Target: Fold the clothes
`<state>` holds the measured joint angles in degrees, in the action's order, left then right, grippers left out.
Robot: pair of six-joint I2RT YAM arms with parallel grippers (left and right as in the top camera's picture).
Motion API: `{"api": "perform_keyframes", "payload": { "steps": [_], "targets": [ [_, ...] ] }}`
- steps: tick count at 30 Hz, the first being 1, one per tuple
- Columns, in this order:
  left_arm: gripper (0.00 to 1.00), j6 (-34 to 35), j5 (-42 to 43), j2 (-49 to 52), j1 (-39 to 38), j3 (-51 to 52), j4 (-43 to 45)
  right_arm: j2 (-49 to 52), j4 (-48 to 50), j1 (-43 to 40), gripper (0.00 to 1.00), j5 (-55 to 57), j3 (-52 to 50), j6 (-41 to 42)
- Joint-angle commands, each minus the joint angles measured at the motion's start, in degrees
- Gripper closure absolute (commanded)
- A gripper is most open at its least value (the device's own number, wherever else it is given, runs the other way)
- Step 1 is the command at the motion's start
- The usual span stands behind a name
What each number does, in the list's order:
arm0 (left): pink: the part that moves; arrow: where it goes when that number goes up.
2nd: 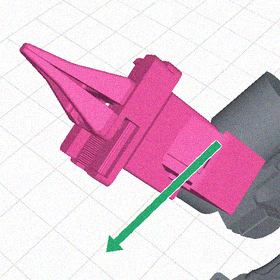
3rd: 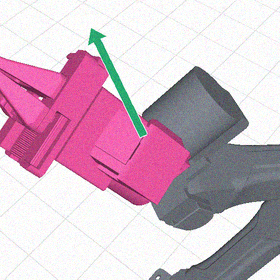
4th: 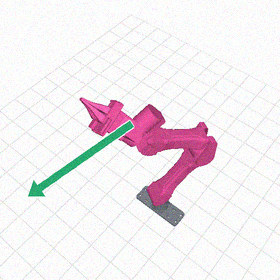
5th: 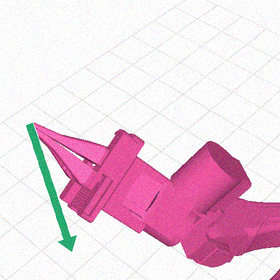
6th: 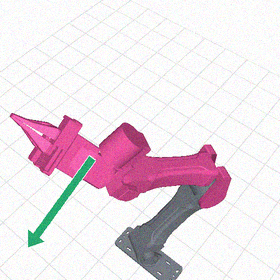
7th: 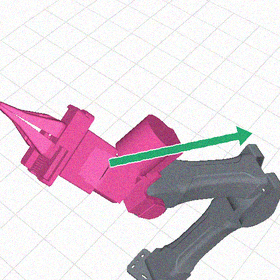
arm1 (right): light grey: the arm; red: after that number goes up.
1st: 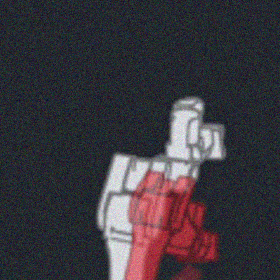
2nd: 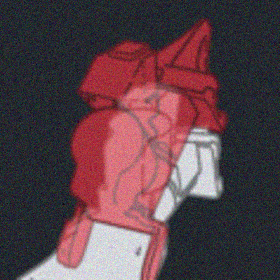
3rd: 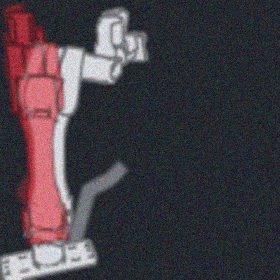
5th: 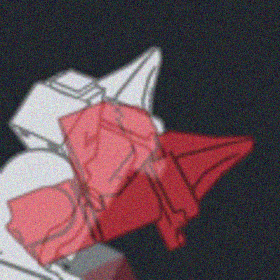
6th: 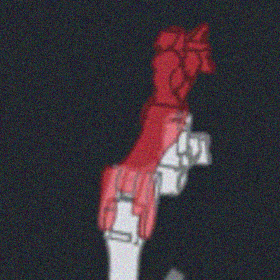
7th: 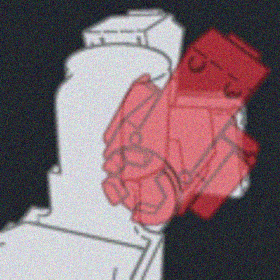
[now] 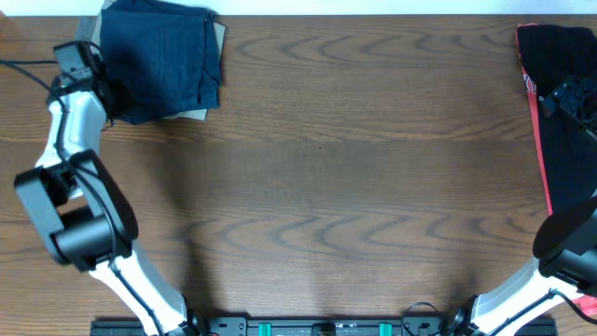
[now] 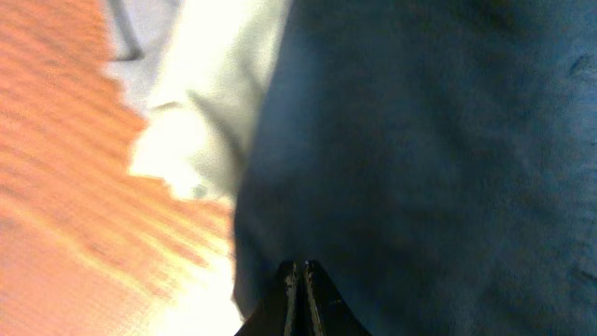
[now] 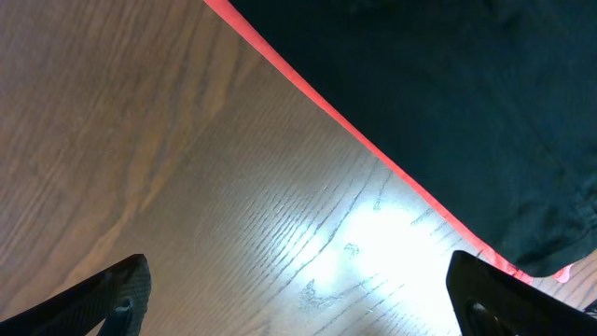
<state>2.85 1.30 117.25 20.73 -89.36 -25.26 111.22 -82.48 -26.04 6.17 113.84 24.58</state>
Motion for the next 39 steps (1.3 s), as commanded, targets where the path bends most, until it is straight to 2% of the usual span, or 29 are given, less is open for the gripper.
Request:
{"api": "perform_keyframes", "payload": {
  "steps": [1, 4, 5, 6, 8, 10, 13, 16, 20, 27, 29, 31, 32, 39],
  "targets": [
    [0.94, 4.4, -0.4, -10.1, 0.3, -0.1, -1.3, 0.4, 0.0, -0.2, 0.01, 0.4, 0.4, 0.7],
    [0.93, 9.9, 0.2, -17.8, 0.3, -0.1, -5.0, 0.4, 0.0, -0.2, 0.01, 0.4, 0.4, 0.7],
    [0.83, 11.5, 1.6, -20.1, 0.3, -0.1, -6.9, 0.4, 0.0, -0.2, 0.01, 0.4, 0.4, 0.7],
    [0.68, 12.6, 4.0, -22.6, 0.3, -0.1, -9.4, 0.4, 0.0, -0.2, 0.01, 0.4, 0.4, 0.7],
    [0.5, 12.7, 9.9, -26.8, 0.3, -0.1, -14.7, 0.4, 0.0, -0.2, 0.01, 0.4, 0.4, 0.7],
    [0.39, 12.7, 13.8, -30.2, 0.3, -0.1, -20.7, 0.4, 0.0, -0.2, 0.01, 0.4, 0.4, 0.7],
    [0.29, 12.2, 16.7, -33.8, 0.0, 0.0, -29.9, 0.4, 0.0, -0.2, 0.01, 0.4, 0.4, 0.7],
    [0.27, 11.7, 17.0, -36.5, -1.3, 1.2, -35.8, 0.4, 0.0, -0.2, 0.01, 0.4, 0.4, 0.7],
    [0.27, 6.8, 22.4, -41.8, -5.6, 7.4, -37.5, 0.4, 0.0, -0.2, 0.01, 0.4, 0.4, 0.7],
    [0.27, 7.6, 23.2, -57.0, -15.9, 24.2, -35.5, 0.4, 0.0, -0.2, 0.01, 0.4, 0.4, 0.7],
    [0.27, 10.1, 23.5, -62.4, -19.5, 28.8, -35.3, 0.4, 0.0, -0.2, 0.01, 0.4, 0.4, 0.7],
    [0.24, 12.8, 23.6, -67.2, -22.9, 32.3, -35.4, 0.4, 0.0, -0.2, 0.01, 0.4, 0.4, 0.7],
    [0.02, 13.0, 23.6, -69.1, -24.2, 33.4, -35.3, 0.4, 0.0, -0.2, 0.01, 0.4, 0.4, 0.7],
    [0.02, 12.9, 23.6, -76.9, -27.8, 35.7, -35.4, 0.4, 0.0, -0.2, 0.01, 0.4, 0.4, 0.7]
  ]
}}
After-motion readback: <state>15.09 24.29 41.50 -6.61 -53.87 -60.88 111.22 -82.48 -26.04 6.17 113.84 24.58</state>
